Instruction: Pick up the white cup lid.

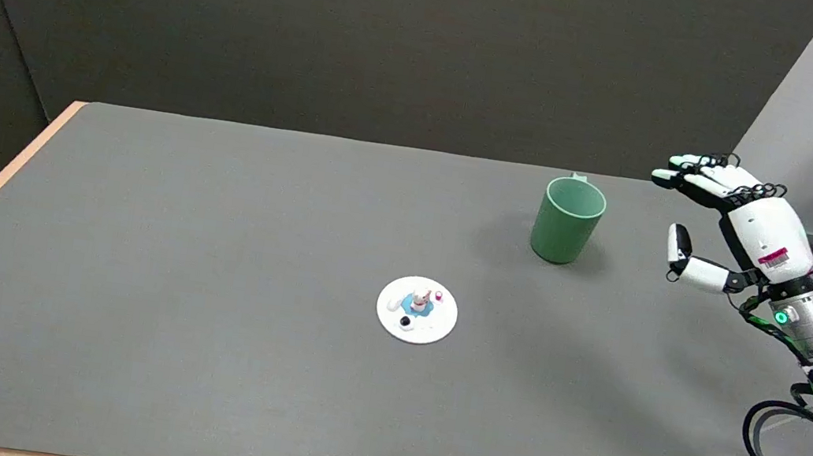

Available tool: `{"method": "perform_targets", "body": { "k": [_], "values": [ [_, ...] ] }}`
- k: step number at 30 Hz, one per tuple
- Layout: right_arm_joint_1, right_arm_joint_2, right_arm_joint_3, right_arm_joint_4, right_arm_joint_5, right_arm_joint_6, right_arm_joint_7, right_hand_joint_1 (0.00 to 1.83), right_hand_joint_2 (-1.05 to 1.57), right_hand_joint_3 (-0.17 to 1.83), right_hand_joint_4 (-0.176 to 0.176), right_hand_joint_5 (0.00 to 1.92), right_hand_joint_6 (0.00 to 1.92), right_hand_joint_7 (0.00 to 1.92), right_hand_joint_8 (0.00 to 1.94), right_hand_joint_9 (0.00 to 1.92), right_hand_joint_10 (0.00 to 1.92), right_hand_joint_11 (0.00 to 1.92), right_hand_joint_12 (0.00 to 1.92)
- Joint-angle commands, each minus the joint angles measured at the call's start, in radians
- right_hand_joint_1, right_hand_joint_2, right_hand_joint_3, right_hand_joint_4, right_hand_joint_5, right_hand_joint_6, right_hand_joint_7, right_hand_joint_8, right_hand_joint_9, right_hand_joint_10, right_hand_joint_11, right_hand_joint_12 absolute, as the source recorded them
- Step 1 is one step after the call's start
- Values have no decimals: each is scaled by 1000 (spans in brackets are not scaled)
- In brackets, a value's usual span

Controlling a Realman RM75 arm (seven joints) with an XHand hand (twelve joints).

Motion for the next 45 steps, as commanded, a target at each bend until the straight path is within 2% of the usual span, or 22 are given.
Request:
{"method": "perform_targets", "body": {
  "k": [1,11,19,21,23,25,32,33,34,35,36,38,39,40,42,43,45],
  "values": [
    [-4,-2,4,-37,10,25,1,771,778,1096,30,627,234,451,131,418,141,376,329],
    [-8,-2,-16,-75,9,68,0,768,774,1097,29,624,234,450,131,419,143,377,329],
    [-20,-3,-67,-199,9,106,1,768,781,1096,29,619,232,470,133,444,144,395,333],
    [-20,-5,-78,-240,10,129,0,787,803,1080,27,613,229,510,140,498,148,386,390],
    [-20,-13,-86,-291,10,158,0,819,833,1045,23,608,216,537,142,546,164,242,598],
    [-17,-17,-93,-322,6,179,0,832,844,1027,20,602,208,547,141,565,173,174,684],
    [-4,-20,-150,-422,2,232,-3,841,858,1004,19,591,197,550,139,578,188,105,781],
    [-4,-20,-155,-433,2,237,-3,823,941,868,17,580,183,547,167,543,291,-1,737],
    [-4,-23,-163,-451,5,247,-3,868,879,951,16,580,164,577,132,458,447,-1,683],
    [-2,-26,-169,-467,4,260,-3,865,897,923,15,578,165,584,141,424,495,-1,784],
    [-2,-30,-172,-477,3,267,-3,828,978,804,17,565,181,572,181,364,576,-1,873],
    [5,-41,-187,-500,-5,295,0,836,971,812,16,564,173,583,173,286,686,-1,962],
    [9,-43,-194,-504,-7,300,0,885,889,922,15,564,173,594,158,269,710,-1,1033],
    [18,-45,-207,-509,-9,309,0,889,875,939,15,563,173,598,157,257,724,-1,1048],
    [31,-53,-232,-514,-11,320,0,827,964,811,16,562,174,590,175,267,715,-1,946],
    [39,-57,-242,-518,-13,325,0,822,962,803,16,564,177,590,180,326,650,-1,899],
    [49,-68,-255,-520,-23,328,0,858,863,937,15,581,160,619,143,445,491,-1,775]
  ]
}}
